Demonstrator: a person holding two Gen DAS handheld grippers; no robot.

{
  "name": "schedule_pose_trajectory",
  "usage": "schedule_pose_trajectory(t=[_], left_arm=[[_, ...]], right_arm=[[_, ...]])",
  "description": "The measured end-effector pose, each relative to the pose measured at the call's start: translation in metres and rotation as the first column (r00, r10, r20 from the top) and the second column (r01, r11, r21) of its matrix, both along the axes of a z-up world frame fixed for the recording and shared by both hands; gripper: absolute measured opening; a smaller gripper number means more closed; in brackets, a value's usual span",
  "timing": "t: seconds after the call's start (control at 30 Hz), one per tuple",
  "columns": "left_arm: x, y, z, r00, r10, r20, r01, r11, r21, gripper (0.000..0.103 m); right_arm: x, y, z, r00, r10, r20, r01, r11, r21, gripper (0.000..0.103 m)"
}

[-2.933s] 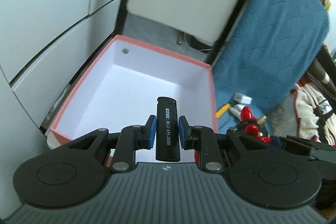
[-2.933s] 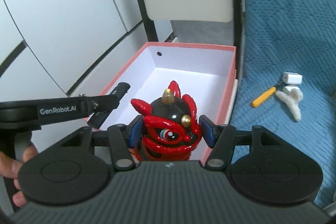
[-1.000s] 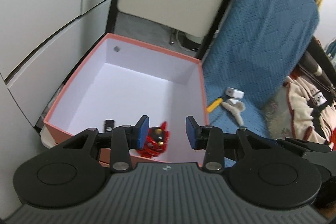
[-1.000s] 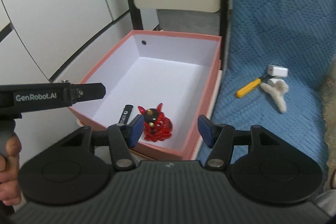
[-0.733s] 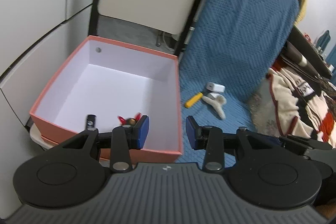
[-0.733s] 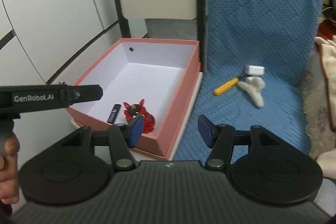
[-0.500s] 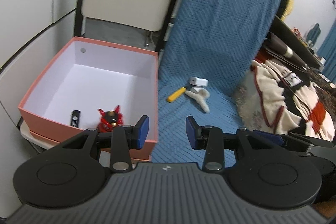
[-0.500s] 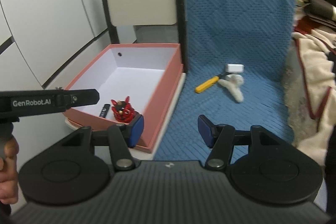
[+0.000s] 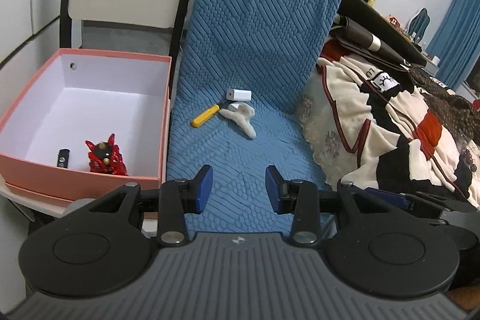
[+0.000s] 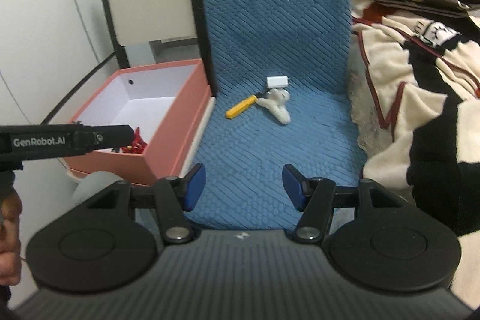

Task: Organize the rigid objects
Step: 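Open the left tool to drop the USB stick while the right tool releases the lion in the box, then move both tools back toward the yellow screwdriver and white hair clip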

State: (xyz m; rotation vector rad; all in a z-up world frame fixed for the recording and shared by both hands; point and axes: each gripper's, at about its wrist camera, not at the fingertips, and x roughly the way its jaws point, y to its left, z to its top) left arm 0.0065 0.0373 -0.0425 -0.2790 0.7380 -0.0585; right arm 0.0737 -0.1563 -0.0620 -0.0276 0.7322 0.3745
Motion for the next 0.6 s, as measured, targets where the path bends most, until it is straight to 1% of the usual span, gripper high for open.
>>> schedule_pose_trajectory(t=[0.27, 0.6], left_arm=[[0.033, -0.003, -0.019, 0.998, -0.001, -0.056, 0.002, 1.0, 0.004, 0.044], [0.098, -0.017, -0.044, 0.992, -0.021, -0.124, 0.025, 0.999, 0.026, 0.044]], right_arm=[[0.016, -0.008, -0.022, 1.0, -0.01, -0.018, 0.01, 1.0, 0.013, 0.06], [0.057, -0.012, -0.053, 0.999, -0.017, -0.05, 0.018, 0.999, 0.03, 0.06]])
